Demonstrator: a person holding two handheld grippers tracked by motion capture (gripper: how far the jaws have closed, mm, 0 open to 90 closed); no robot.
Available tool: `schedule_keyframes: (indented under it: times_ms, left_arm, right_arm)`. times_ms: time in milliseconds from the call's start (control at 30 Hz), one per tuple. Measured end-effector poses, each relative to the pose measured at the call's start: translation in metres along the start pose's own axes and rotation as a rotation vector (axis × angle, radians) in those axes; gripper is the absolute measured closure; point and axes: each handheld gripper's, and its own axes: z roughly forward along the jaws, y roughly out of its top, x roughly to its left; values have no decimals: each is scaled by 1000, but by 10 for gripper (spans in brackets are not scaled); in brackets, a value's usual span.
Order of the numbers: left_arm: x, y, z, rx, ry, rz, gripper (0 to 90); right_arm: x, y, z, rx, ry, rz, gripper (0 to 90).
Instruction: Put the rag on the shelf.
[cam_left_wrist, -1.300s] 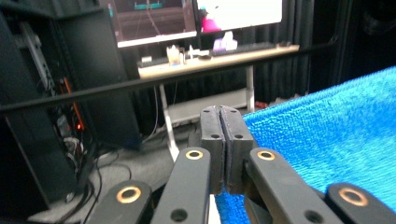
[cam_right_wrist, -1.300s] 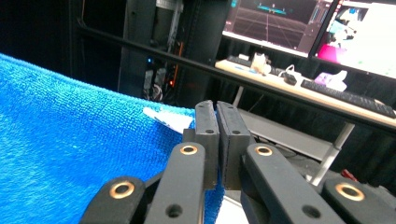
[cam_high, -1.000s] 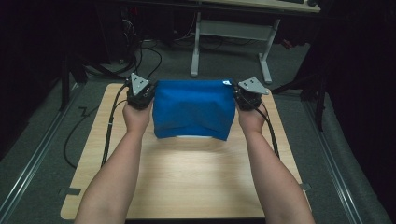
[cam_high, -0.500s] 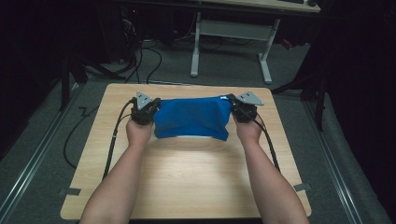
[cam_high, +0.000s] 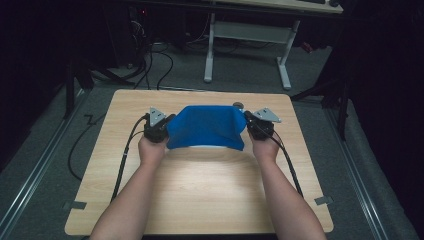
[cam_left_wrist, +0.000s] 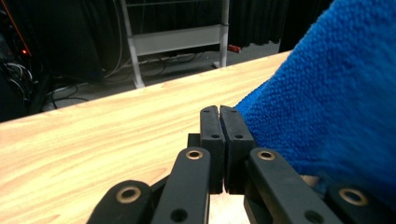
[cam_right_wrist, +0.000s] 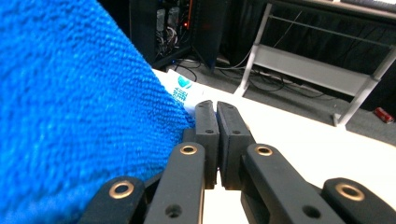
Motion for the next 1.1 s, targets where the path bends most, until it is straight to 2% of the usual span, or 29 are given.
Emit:
schedule_keyframes:
  times_ms: [300, 433, 533, 733, 833, 1100]
  left_arm:
    - [-4, -14, 4, 45, -17, -6, 890]
    - [-4, -21, 3, 64, -16, -12, 889]
    - [-5, -26, 2, 74, -13, -14, 890]
    - [-6, -34, 2, 93, -20, -20, 889]
    - [-8, -35, 2, 109, -24, -7, 889]
    - [-11, -38, 1, 104, -28, -10, 888]
  right_arm:
    - [5, -14, 2, 31, 17, 10, 884]
    - [3, -22, 3, 50, 25, 33, 884]
    - [3, -28, 4, 70, 23, 33, 883]
    - [7, -37, 4, 78, 27, 41, 883]
    - [8, -42, 5, 96, 29, 38, 883]
    - [11, -44, 4, 110, 36, 29, 881]
